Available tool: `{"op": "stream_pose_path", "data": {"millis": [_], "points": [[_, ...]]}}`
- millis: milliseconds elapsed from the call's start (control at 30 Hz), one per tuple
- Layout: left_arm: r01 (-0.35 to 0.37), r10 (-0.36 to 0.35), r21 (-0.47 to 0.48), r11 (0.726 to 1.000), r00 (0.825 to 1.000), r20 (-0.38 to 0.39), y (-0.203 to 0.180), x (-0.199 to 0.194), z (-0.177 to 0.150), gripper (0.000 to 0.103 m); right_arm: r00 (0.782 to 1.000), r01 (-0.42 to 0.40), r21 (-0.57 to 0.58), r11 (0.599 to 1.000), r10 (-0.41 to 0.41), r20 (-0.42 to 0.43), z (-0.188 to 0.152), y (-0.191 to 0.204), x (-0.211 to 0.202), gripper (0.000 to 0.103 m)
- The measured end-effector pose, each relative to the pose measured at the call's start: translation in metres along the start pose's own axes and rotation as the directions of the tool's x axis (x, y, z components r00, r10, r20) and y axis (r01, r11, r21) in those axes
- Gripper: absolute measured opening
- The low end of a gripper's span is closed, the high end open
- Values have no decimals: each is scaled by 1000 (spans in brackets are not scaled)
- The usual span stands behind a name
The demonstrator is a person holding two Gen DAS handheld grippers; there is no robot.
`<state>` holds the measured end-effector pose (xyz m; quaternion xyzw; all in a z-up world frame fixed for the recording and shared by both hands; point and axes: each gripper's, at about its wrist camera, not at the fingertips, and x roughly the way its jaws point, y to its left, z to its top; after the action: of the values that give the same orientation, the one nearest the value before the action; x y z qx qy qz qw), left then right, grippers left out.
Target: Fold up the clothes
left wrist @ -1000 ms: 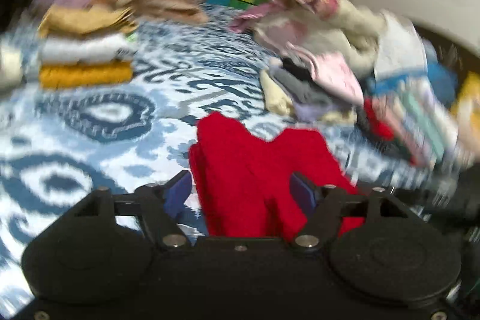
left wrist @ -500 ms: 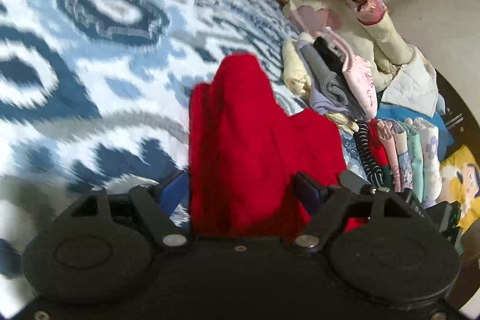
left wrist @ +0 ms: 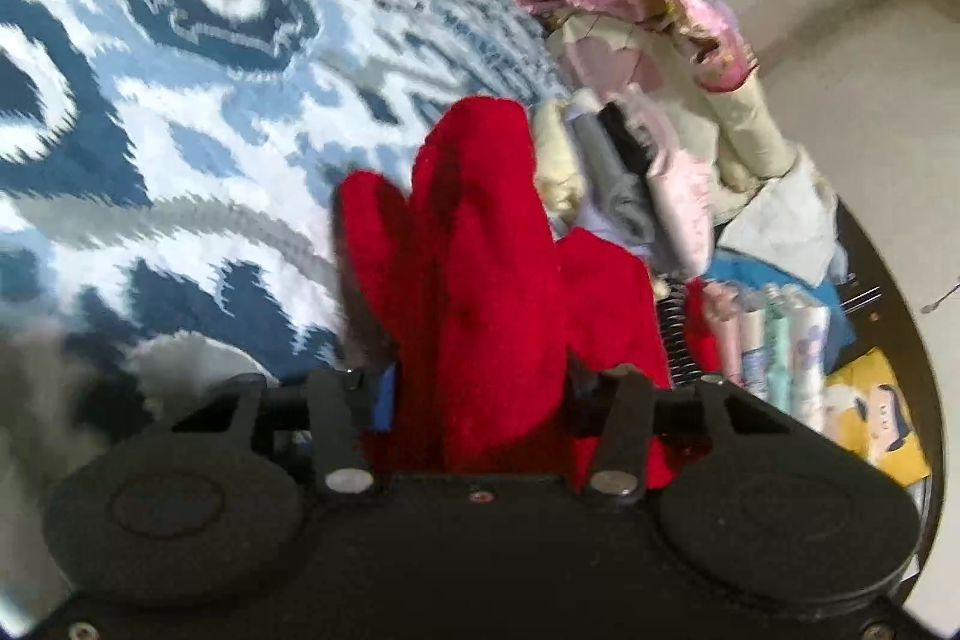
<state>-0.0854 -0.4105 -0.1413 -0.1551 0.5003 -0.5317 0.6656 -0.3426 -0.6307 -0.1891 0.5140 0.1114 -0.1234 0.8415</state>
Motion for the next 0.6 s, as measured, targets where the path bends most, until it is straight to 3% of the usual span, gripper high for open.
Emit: {"op": "stream_pose_path", "data": {"millis": [33,100,133,200,267,333,467,500,533,600], "points": [[-1,1,-17,1000,1000,0,-3,-11,-1,48,1000,-11,12,1000,11,1,-2,8,-4,52],[-76,74,-66,995,997,-24,4,-21,-3,56,1000,24,17,1000,-23,-15,-9,20,-7,58],[-115,112,-90,989,993,-38,8,-26,-4,61,997,75,3,997,-75,-17,-13,22,-6,68],[-156,154,-84,984,988,-34,19,-28,-5,70,984,178,-49,983,-178,5,-18,18,-9,77],[-125,120,-106,987,991,-55,25,-31,-2,72,988,157,-49,986,-157,1,-22,15,-17,80],[-131,129,-65,989,991,-42,21,-33,0,76,989,147,-62,987,-148,-15,-23,17,-21,89],[-98,91,-88,991,992,-87,23,-19,-9,76,990,139,-67,988,-140,-11,-34,15,-15,90],[-84,77,-89,992,993,-85,21,-16,-13,75,990,139,-91,986,-141,-8,-38,17,-11,86],[-71,63,-91,993,995,-83,20,-14,-17,62,992,120,-99,988,-123,-26,-42,19,-7,70],[-47,42,-93,995,997,-64,17,-15,-19,53,997,63,-21,998,-64,-39,-47,15,-3,64]]}}
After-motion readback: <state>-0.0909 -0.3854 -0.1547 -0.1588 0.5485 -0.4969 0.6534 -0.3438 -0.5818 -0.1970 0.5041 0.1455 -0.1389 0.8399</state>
